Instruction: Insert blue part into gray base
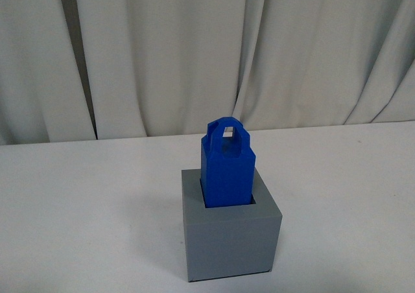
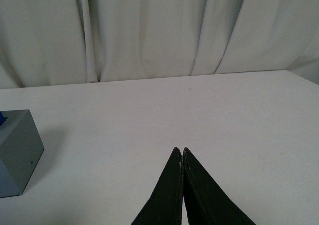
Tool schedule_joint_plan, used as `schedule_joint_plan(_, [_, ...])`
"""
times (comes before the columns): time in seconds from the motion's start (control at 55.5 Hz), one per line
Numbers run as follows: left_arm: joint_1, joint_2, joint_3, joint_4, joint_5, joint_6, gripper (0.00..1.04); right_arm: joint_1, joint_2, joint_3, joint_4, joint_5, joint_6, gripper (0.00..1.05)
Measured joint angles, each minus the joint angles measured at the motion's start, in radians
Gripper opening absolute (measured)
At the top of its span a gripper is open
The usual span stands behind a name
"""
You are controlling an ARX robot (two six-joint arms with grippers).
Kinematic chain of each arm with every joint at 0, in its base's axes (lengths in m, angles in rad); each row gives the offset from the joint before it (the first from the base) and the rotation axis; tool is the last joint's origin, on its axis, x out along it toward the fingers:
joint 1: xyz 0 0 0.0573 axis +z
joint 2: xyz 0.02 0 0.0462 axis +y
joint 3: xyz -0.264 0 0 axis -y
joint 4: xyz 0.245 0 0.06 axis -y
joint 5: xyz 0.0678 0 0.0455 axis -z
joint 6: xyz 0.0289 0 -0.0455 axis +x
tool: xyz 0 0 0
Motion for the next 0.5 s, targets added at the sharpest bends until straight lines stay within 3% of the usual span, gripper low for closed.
schedule_joint_plan(0.504, [0.000,0.000,0.000,0.000,0.000,0.000,0.99,0.000,-0.141,0.000,-0.141,0.000,0.000,0.02])
